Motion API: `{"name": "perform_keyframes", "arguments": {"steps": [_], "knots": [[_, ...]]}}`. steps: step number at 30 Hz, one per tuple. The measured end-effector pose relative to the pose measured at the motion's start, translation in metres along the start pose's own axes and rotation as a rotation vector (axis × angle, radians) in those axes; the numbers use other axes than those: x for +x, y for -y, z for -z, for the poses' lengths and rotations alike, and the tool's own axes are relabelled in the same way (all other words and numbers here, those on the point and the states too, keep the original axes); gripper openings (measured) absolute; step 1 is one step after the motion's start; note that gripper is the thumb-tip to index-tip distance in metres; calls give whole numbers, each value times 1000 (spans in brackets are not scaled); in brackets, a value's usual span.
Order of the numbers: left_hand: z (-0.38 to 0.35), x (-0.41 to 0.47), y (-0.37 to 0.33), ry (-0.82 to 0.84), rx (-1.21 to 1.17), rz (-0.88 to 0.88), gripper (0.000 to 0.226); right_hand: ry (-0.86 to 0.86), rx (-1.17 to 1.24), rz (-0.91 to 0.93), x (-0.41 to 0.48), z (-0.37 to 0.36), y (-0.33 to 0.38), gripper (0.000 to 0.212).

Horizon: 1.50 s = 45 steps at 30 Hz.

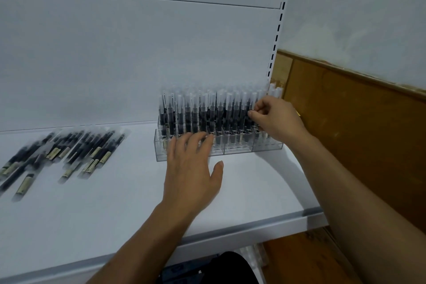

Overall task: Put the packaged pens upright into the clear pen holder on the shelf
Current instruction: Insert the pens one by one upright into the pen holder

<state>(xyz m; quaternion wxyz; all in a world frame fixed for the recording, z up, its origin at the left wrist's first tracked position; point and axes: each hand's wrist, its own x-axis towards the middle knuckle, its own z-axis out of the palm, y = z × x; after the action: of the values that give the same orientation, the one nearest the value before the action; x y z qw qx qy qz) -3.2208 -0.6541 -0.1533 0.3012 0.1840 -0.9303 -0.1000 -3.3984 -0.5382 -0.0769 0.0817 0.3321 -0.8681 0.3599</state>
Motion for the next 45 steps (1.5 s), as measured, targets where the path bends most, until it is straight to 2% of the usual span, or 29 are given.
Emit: {"name": "perform_keyframes", "arguments": {"steps": [7, 13, 18, 21, 25, 29, 34, 39, 45], "knots": [[3, -1, -1, 3, -3, -2, 57, 0, -30, -32, -3, 2, 5, 15], [12, -4, 5, 30, -58, -24, 59, 51, -182, -36, -15, 12, 9, 23], [39, -13, 27, 12, -149, -45, 58, 98, -212, 35, -38, -1, 37, 20], [61, -25, 55, 6, -187, 55, 53, 217, -149, 128, -55, -30, 73, 19], [88, -42, 105, 4, -123, 209, 51, 379, -60, 289, -73, -79, 127, 16], [115, -57, 148, -59, -60, 337, 42, 467, -81, 397, -68, -130, 170, 22], [138, -66, 193, -99, 2, 468, 37, 438, -178, 415, -48, -177, 197, 28], [150, -58, 224, -87, -81, 597, 24, 445, -229, 390, -40, -202, 201, 39], [160, -35, 261, 45, -70, 845, 50, 433, -101, 395, -40, -212, 198, 28]]}}
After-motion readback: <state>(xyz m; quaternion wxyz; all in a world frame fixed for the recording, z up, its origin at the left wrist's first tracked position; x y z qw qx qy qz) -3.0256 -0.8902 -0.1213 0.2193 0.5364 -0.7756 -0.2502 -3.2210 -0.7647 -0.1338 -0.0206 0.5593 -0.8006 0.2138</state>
